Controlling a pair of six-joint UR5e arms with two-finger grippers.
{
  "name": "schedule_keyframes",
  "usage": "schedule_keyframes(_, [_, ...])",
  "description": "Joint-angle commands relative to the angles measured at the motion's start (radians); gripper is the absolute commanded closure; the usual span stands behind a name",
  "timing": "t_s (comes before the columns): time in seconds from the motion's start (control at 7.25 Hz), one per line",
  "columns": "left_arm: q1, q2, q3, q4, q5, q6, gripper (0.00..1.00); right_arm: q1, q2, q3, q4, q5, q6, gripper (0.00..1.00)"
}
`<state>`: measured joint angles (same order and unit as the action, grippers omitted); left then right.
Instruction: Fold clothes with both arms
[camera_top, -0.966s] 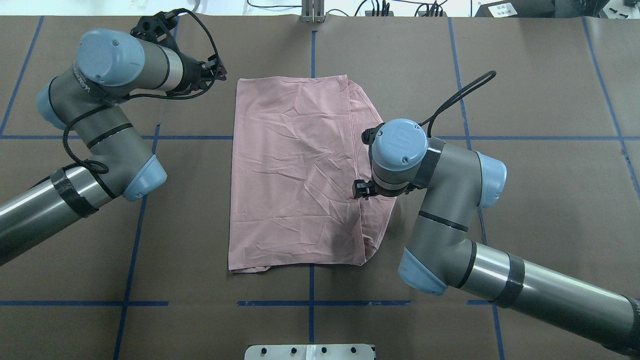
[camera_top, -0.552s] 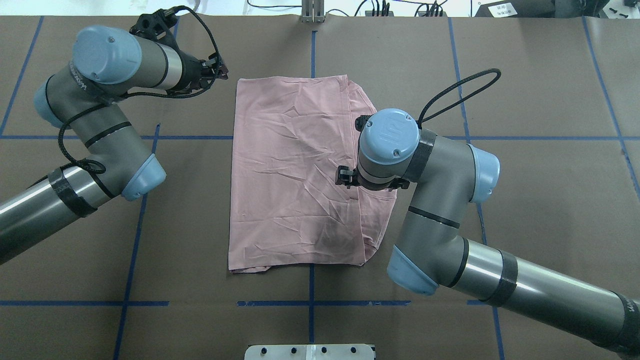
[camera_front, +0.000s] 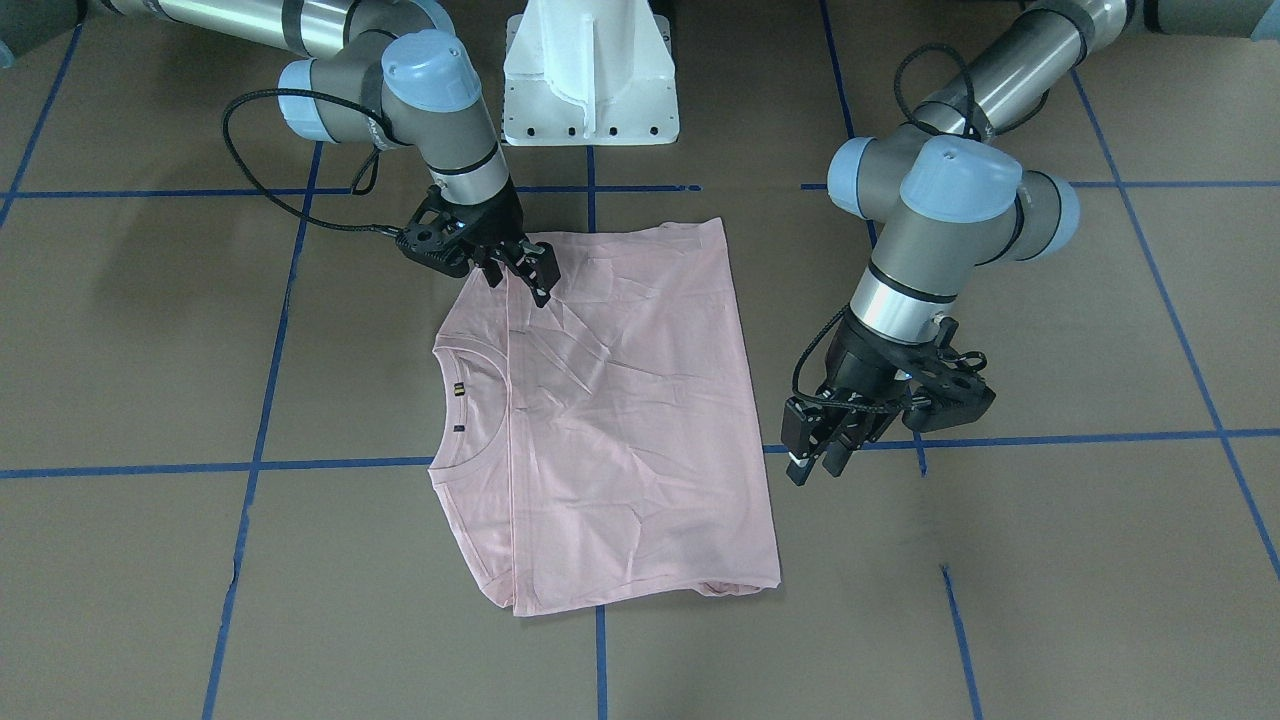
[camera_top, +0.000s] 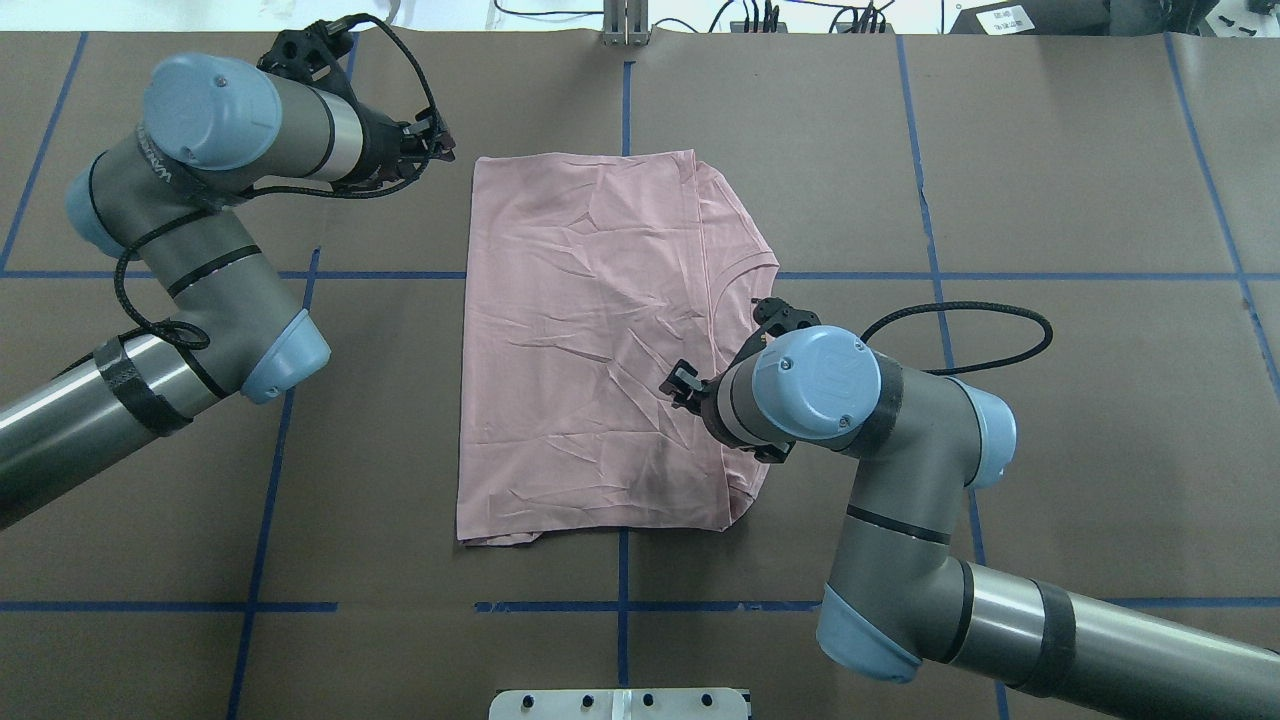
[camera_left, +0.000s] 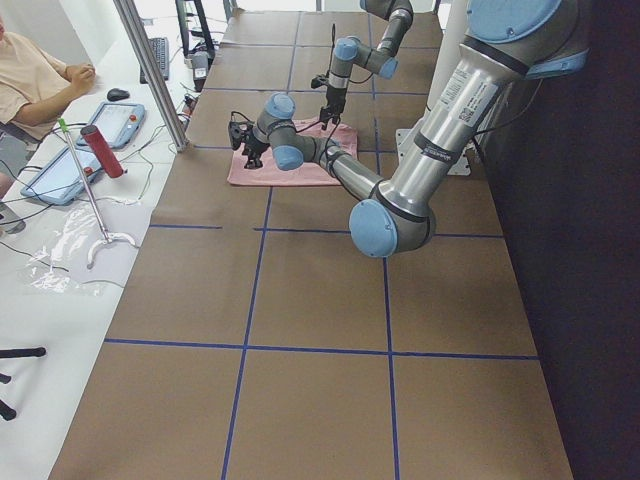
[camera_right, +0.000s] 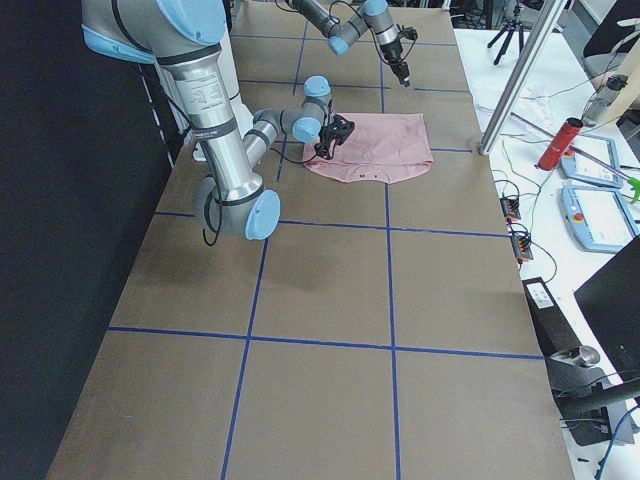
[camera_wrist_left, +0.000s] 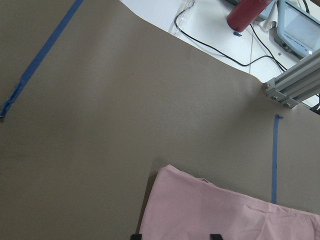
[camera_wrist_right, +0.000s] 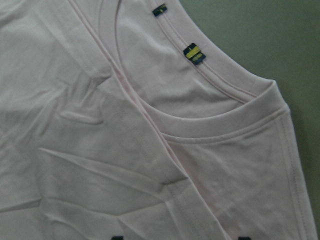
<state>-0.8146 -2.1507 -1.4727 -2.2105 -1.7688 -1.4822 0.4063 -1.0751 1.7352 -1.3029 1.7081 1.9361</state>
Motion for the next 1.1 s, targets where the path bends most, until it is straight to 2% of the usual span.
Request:
schedule_keyframes(0.0, [0.0,0.002,-0.005,0.002,0.0,-0.001,0.45,-0.038,-0.025,0.006,-0.001,-0.025,0.085,0.18])
schedule_keyframes(0.28, [0.0,0.002,-0.008,0.002,0.0,-0.001,0.45,-0.052,-0.025,0.039,-0.079,-0.027,0.093,0.18])
schedule_keyframes(0.69, [0.0,0.003,-0.012,0.002,0.0,-0.001,0.45,-0.075,-0.026,0.043,-0.119,-0.028,0.092,0.19])
schedule_keyframes(0.83, [0.0,0.003,-0.011,0.002,0.0,-0.001,0.45,-0.083,-0.023,0.043,-0.121,-0.028,0.092,0.21])
schedule_keyframes(0.97, [0.0,0.003,-0.011,0.002,0.0,-0.001,0.45,-0.083,-0.022,0.043,-0.122,-0.028,0.092,0.32])
